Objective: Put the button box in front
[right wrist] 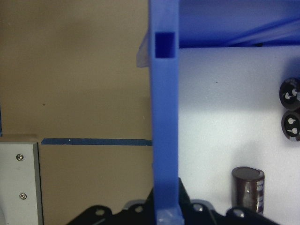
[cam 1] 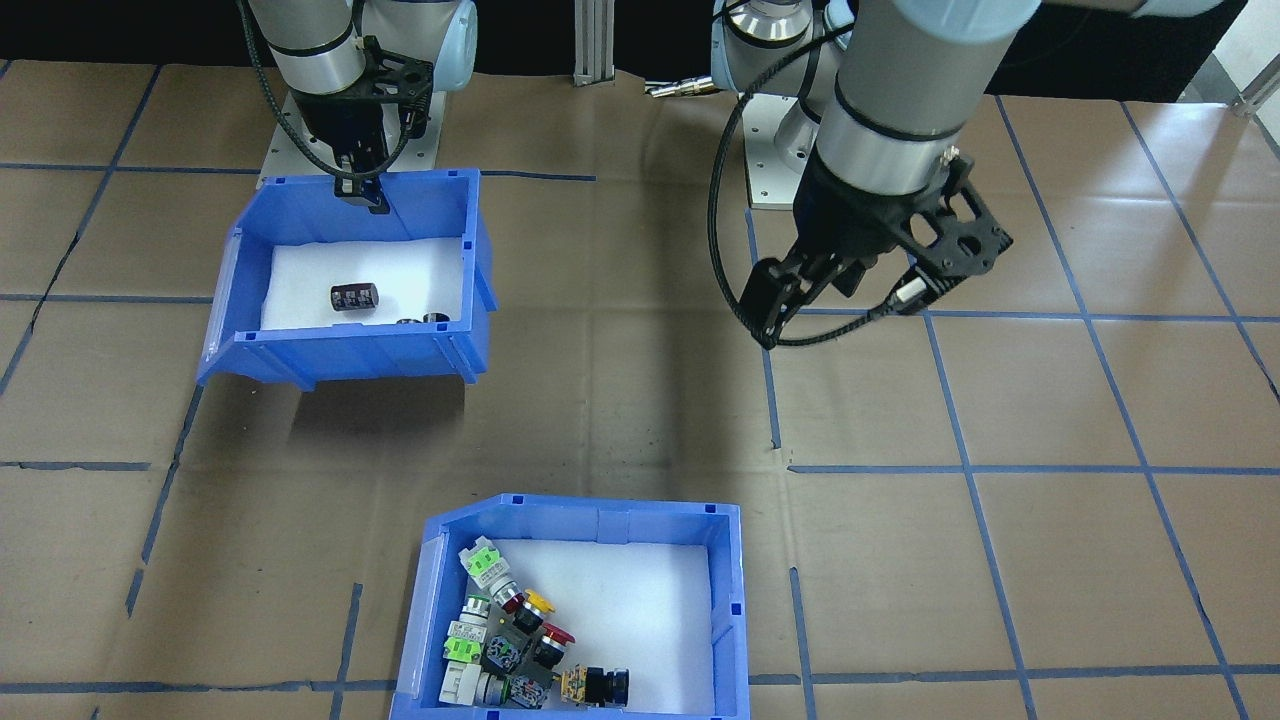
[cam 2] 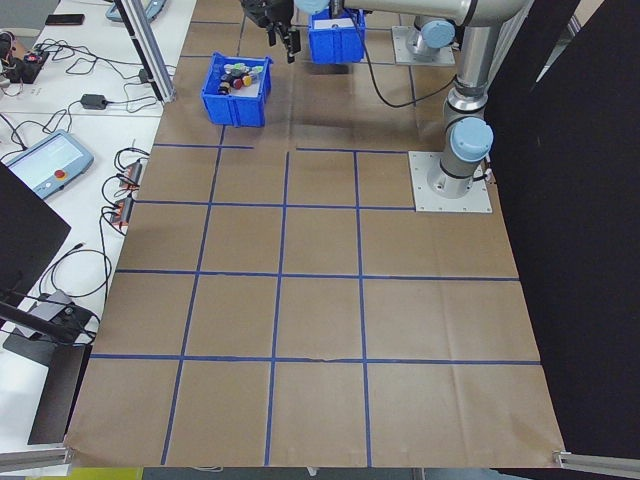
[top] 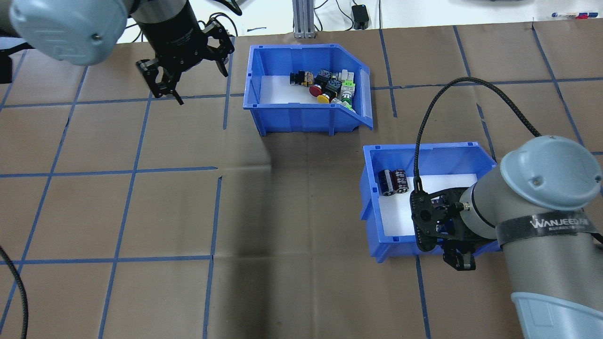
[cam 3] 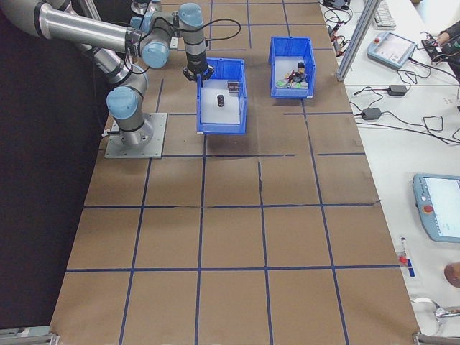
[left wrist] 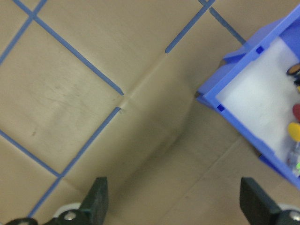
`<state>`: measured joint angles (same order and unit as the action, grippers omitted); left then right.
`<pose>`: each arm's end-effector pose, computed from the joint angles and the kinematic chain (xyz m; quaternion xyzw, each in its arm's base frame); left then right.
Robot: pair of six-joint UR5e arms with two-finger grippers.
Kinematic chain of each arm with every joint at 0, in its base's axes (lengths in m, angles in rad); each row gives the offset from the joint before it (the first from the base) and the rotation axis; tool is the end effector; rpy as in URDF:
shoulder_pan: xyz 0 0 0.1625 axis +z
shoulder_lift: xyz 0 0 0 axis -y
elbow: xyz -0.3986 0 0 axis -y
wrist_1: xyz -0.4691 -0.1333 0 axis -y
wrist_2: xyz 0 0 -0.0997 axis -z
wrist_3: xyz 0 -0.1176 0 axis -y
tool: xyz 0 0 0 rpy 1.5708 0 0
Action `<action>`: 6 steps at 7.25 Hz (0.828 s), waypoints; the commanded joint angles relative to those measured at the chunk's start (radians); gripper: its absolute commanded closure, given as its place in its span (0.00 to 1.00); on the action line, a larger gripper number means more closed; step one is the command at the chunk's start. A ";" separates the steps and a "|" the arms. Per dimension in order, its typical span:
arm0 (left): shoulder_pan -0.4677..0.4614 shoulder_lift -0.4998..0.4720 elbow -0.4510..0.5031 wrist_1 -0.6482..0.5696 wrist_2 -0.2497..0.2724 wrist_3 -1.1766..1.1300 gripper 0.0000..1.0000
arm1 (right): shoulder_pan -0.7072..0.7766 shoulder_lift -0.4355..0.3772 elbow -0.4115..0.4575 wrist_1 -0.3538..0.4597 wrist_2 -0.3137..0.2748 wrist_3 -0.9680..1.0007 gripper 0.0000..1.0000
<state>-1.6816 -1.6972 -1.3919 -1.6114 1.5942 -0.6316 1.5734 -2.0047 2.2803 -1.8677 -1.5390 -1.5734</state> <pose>-0.1983 -0.6016 0.4662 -0.2575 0.9662 -0.0098 0.0087 0.1380 -0.3856 0.2811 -0.7089 0.7050 -0.0188 0.0037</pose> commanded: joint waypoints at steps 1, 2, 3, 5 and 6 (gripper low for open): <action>0.005 0.132 -0.065 -0.081 0.046 0.435 0.00 | 0.142 0.076 0.001 -0.086 0.004 0.175 0.97; 0.011 0.186 -0.131 -0.073 0.041 0.602 0.00 | 0.230 0.121 -0.001 -0.156 -0.001 0.261 0.97; 0.025 0.241 -0.210 -0.056 0.033 0.686 0.00 | 0.293 0.162 -0.005 -0.207 -0.013 0.338 0.96; 0.040 0.352 -0.361 0.029 0.003 0.711 0.00 | 0.362 0.205 -0.013 -0.264 -0.015 0.421 0.96; 0.049 0.352 -0.380 0.034 0.003 0.711 0.00 | 0.390 0.233 -0.028 -0.283 -0.039 0.447 0.96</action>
<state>-1.6427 -1.3697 -1.7223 -1.6004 1.6069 0.0671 1.9226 -1.8050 2.2649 -2.1200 -1.5588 -1.1676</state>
